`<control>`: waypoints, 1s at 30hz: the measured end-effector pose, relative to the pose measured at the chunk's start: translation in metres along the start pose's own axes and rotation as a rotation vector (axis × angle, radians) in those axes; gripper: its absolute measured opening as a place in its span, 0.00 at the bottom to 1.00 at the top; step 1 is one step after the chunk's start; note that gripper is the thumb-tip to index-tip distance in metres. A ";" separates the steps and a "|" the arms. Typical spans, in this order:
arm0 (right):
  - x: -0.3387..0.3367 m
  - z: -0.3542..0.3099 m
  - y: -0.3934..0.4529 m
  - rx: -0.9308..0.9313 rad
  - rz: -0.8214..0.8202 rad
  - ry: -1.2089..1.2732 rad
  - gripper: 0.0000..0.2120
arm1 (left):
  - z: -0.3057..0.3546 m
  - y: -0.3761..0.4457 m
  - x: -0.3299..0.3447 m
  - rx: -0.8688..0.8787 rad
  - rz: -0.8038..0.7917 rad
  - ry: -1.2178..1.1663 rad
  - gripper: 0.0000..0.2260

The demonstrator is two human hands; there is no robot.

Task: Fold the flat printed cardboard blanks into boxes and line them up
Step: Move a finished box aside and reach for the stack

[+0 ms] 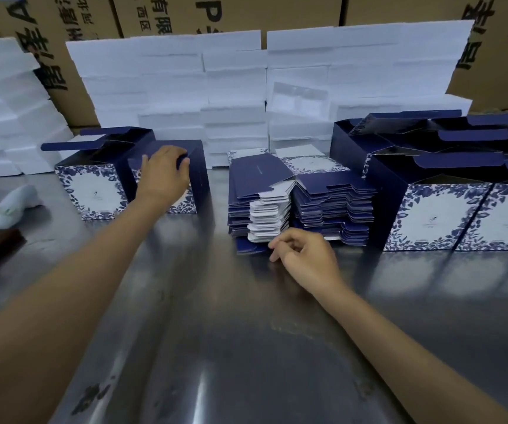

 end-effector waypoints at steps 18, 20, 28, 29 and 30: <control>-0.001 0.002 0.007 0.030 -0.075 0.062 0.10 | -0.036 0.082 0.039 -0.100 -0.028 -0.028 0.16; -0.003 0.002 0.008 0.035 -0.075 0.065 0.10 | -0.031 0.084 0.041 -0.074 -0.043 -0.003 0.18; -0.006 0.001 0.007 0.072 -0.075 0.136 0.12 | 0.060 0.036 0.055 0.023 -0.083 -0.321 0.27; -0.006 0.001 0.006 0.073 -0.070 0.151 0.12 | 0.072 0.027 0.058 -0.001 -0.146 -0.347 0.31; -0.007 0.001 0.006 0.071 -0.062 0.164 0.12 | 0.082 0.018 0.061 -0.029 -0.221 -0.360 0.36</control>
Point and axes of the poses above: each hand's wrist, its own y-axis towards the middle knuckle, its own x-axis out of the palm, z = x × y, the point moved 3 cm from there along y, towards the middle knuckle, and after that the axes turned 10 degrees about x, right-handed, at the moved point
